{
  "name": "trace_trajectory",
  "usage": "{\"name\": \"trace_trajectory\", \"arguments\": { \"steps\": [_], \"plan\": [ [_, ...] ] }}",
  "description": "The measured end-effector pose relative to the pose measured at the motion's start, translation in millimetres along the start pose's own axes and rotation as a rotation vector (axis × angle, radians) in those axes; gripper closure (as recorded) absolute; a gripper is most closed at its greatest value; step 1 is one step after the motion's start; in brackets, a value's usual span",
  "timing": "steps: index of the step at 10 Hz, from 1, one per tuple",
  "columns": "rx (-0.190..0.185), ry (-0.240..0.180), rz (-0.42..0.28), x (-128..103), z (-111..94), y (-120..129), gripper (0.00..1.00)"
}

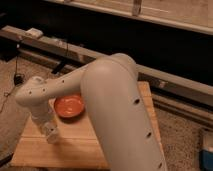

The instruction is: Place the bottle in the ceramic bowl

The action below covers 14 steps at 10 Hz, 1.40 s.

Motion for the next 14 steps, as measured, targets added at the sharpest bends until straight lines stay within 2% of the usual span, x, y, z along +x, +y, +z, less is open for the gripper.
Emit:
{"name": "trace_trajectory", "arguments": {
  "steps": [2, 3, 7, 10, 14],
  "plan": [
    [-0.035, -0.061, 0.024, -19, -19, -15, 1.0],
    [-0.041, -0.08, 0.032, -27, -23, -19, 1.0],
    [-0.041, -0.121, 0.108, -64, -20, -59, 1.0],
    [-0.043, -0.149, 0.156, -83, -17, -71, 1.0],
    [-0.027, -0.195, 0.212, -103, -21, -98, 1.0]
  ]
}}
